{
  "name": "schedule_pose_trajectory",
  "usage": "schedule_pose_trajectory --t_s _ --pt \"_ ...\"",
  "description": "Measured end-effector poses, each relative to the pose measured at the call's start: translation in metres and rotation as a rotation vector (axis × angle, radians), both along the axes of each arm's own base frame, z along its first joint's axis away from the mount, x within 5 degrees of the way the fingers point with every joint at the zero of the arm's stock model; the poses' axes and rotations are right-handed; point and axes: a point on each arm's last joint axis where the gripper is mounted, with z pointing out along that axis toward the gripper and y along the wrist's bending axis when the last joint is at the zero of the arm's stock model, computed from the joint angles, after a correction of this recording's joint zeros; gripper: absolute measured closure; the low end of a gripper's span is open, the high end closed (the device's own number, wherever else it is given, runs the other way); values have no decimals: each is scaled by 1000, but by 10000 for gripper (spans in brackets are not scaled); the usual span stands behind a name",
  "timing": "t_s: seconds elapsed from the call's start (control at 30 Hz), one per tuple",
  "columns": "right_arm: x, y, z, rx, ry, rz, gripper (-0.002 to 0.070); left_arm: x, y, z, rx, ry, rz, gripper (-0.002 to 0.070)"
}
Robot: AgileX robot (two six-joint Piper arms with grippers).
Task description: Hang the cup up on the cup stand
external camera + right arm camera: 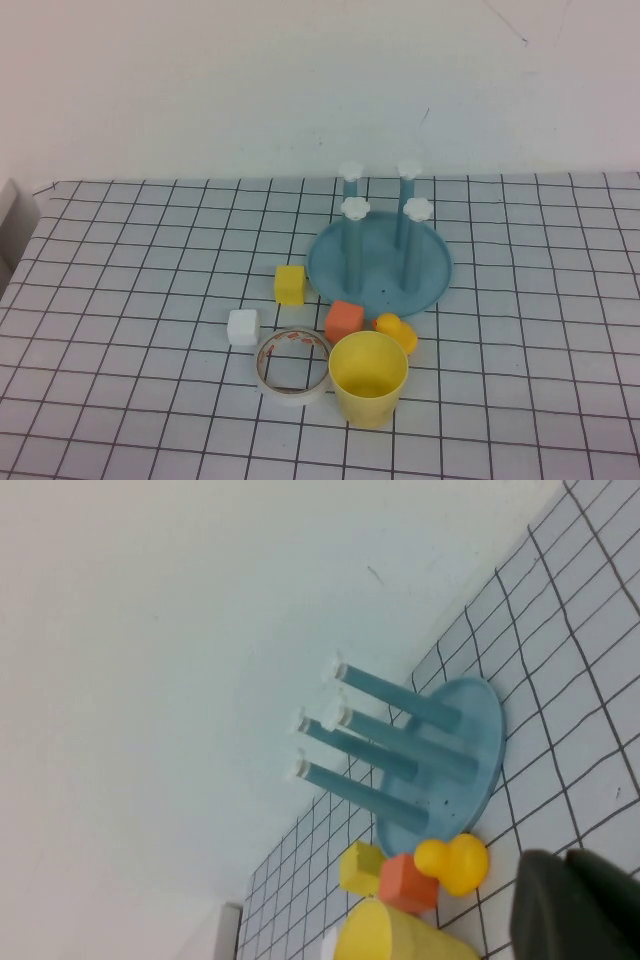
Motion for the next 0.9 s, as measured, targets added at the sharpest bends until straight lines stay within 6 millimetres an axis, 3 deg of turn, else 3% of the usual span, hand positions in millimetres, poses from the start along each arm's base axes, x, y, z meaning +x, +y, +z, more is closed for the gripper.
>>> schedule_pose_trajectory --t_s 0.17,0.23,0.43,0.57,0.7,0.73,0.9 --pt "-1 2 -1 -70 -3 35 678 0 1 1 -66 -10 3 678" --pt "-1 3 -2 -125 -9 60 678 -1 -1 4 -11 0 -12 678" --pt "-2 5 -3 -174 -15 81 678 -12 -19 68 490 116 -252 678" --pt "-2 5 -3 -199 -23 85 678 -3 -31 107 780 261 -499 678" --pt "-2 5 -3 -216 -28 88 678 26 -38 134 958 382 -684 678" --pt "-2 5 -3 -218 -26 93 678 43 -40 139 1021 446 -758 678" --pt "-2 6 -4 -232 -24 108 678 98 -48 133 1098 609 -930 677"
